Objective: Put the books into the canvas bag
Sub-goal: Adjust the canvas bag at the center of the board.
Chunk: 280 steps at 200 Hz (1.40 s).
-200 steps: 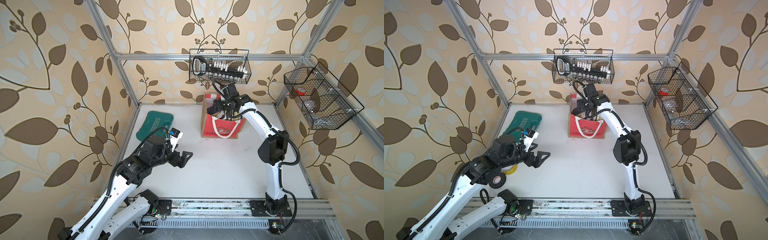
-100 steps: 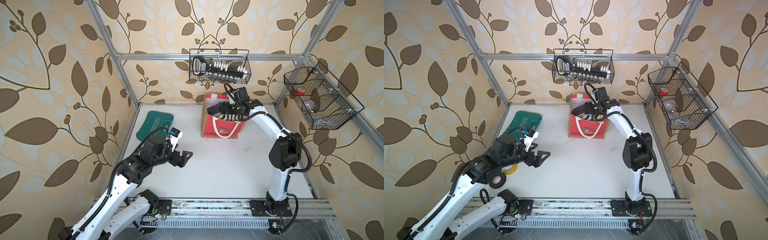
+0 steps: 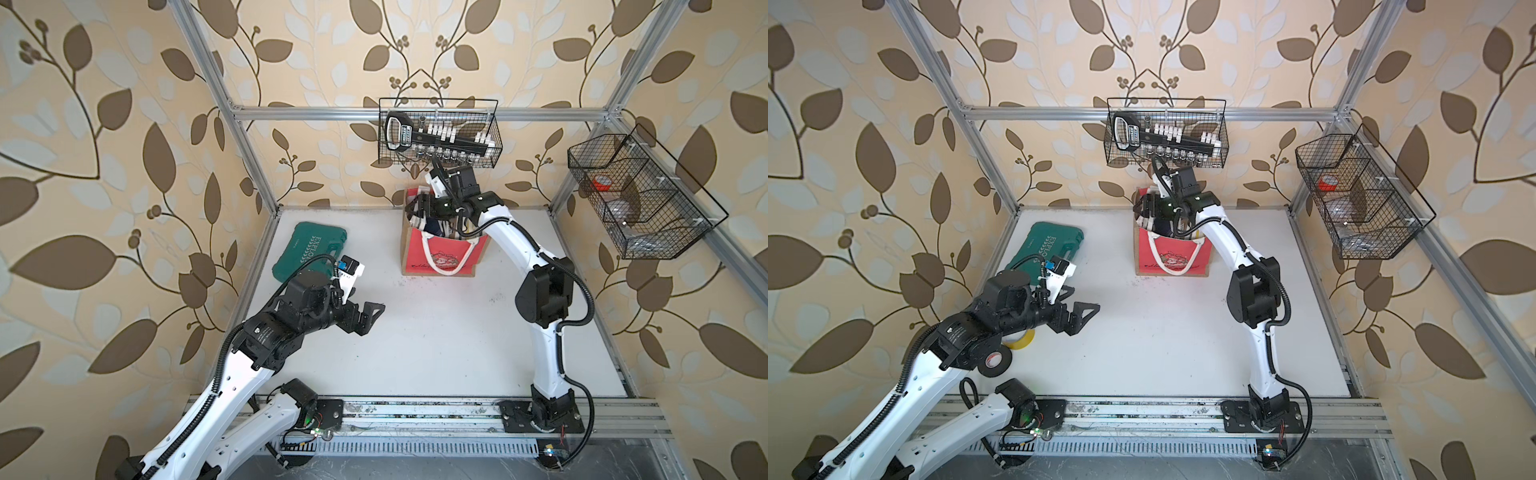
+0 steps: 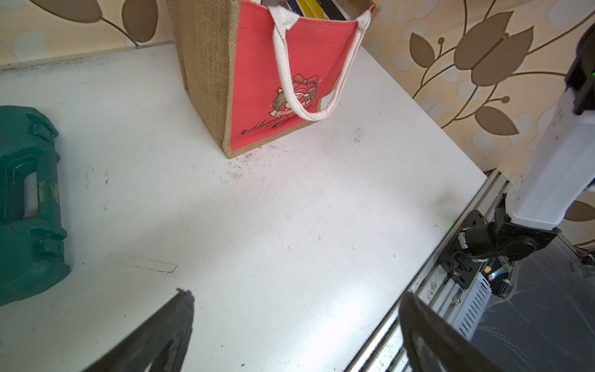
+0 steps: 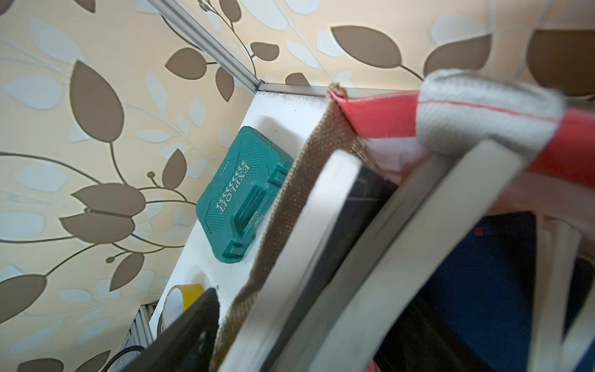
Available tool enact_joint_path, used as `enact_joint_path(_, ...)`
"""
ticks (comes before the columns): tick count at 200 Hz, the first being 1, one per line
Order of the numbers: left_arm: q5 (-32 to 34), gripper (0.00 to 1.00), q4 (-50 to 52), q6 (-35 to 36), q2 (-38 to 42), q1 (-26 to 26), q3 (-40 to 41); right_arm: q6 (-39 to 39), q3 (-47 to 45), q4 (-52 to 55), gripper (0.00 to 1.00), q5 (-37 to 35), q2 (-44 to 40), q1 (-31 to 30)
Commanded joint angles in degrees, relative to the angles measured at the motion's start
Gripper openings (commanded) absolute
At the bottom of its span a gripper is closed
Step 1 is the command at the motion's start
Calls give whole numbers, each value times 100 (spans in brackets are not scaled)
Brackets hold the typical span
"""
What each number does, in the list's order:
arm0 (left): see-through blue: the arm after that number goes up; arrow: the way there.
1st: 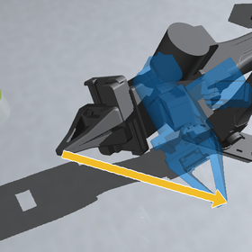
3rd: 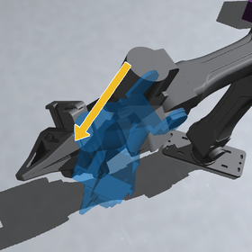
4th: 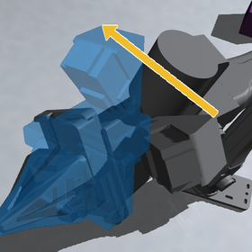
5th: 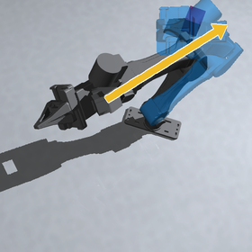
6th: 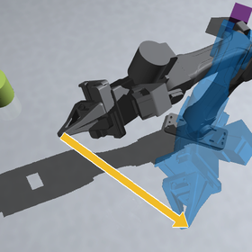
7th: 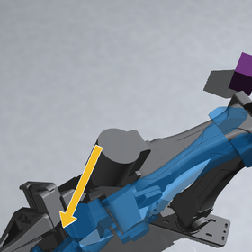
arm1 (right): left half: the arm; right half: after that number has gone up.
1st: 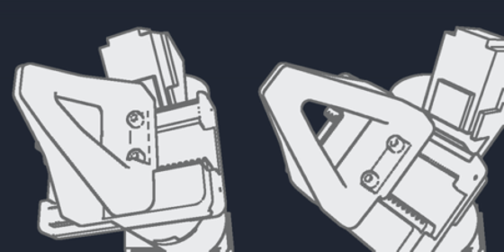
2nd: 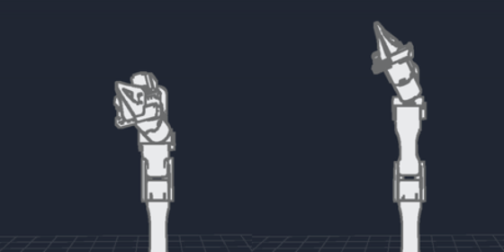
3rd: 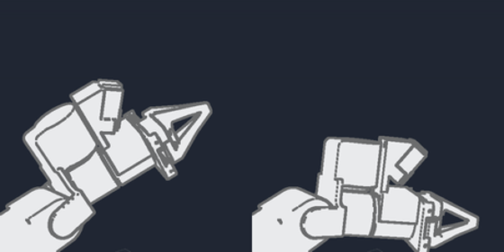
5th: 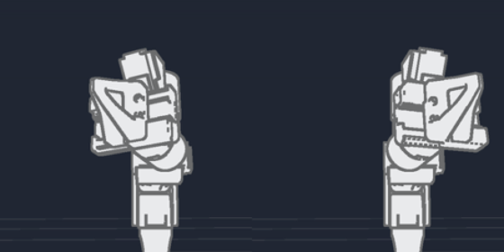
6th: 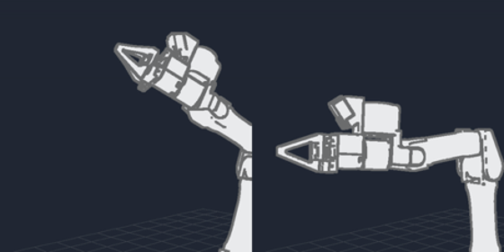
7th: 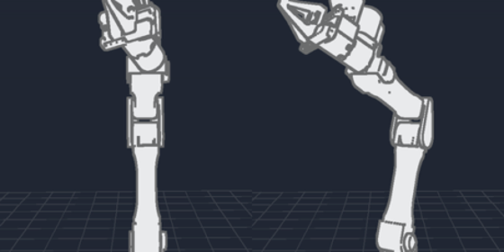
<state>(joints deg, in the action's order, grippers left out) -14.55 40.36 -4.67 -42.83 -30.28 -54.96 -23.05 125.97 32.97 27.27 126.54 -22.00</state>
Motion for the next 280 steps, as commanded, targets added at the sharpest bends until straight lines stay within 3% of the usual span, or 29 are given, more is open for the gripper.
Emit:
enact_joint_path(1,27,99,-186,45,126,63,38,-101,191,-54,83,573,263,-313)
enact_joint_path(71,-20,99,-192,54,64,70,25,269,-413,368,82,-576,147,-260)
enact_joint_path(87,0,99,-216,23,58,75,15,314,-840,89,82,-393,-146,-255)
enact_joint_path(116,243,99,-359,-304,-168,94,-153,433,-1416,-670,80,563,-609,-361)
enact_joint_path(169,1481,99,-306,-1056,-645,390,-544,701,-506,-224,80,790,-101,-1185)
enact_joint_path(204,2121,99,-195,-1216,-566,518,-667,931,-392,105,80,245,39,-1664)
enact_joint_path(242,2086,99,-204,-1248,-545,584,-645,638,-810,-40,80,-108,-121,-1372)
enact_joint_path(266,2003,99,-255,-1291,-585,594,-646,597,-920,82,80,-734,-179,-1134)
enact_joint_path(280,1975,99,-277,-1298,-590,594,-648,675,-891,170,80,-625,-188,-1023)
